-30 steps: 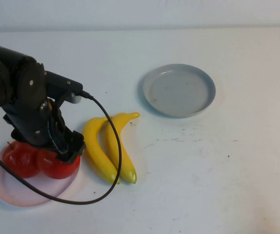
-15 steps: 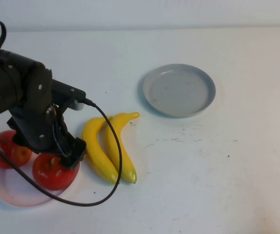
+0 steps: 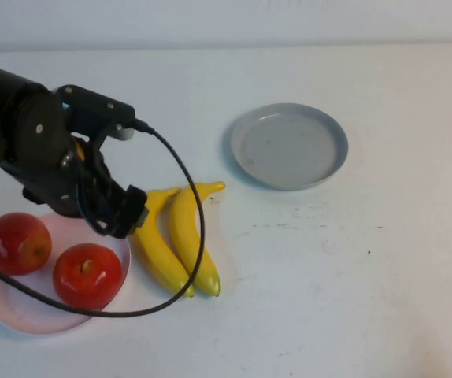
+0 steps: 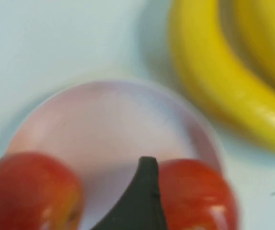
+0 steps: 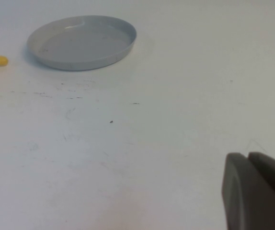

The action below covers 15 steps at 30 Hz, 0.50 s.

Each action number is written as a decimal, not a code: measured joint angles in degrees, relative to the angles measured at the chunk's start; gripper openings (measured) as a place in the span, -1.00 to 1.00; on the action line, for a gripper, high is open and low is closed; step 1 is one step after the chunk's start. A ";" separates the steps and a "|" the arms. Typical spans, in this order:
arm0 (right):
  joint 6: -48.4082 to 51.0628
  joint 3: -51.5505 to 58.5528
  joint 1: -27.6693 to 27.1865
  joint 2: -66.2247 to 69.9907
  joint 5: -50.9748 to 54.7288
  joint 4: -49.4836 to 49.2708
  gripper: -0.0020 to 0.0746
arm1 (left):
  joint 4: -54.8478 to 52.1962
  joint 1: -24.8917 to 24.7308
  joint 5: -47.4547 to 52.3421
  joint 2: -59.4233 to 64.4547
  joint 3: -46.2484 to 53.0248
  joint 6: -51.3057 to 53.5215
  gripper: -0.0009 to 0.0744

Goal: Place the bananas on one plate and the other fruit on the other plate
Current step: Put another type of fruit in the right plate

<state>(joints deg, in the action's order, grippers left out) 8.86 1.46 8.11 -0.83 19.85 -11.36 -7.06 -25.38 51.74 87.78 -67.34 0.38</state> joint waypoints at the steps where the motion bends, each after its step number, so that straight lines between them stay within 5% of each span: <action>1: 0.00 0.00 0.00 0.00 0.00 0.00 -0.99 | 1.23 -0.61 -0.56 -0.30 -0.28 -0.38 0.75; 7: 0.00 0.00 0.00 0.00 0.00 0.00 -0.99 | 7.63 -5.79 -1.50 -0.56 -3.86 -0.38 0.51; 12: 0.00 0.00 0.00 0.00 0.00 0.00 -0.99 | 7.91 -9.60 -3.93 -3.74 -2.84 -0.38 -0.51; 15: 0.00 0.00 0.00 0.00 0.00 0.00 -0.99 | 7.91 -9.99 -9.17 -9.08 1.54 0.00 -0.83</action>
<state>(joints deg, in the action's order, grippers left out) 8.86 1.46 8.11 -0.83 19.85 -11.36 0.85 -35.38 42.56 78.71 -65.79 0.38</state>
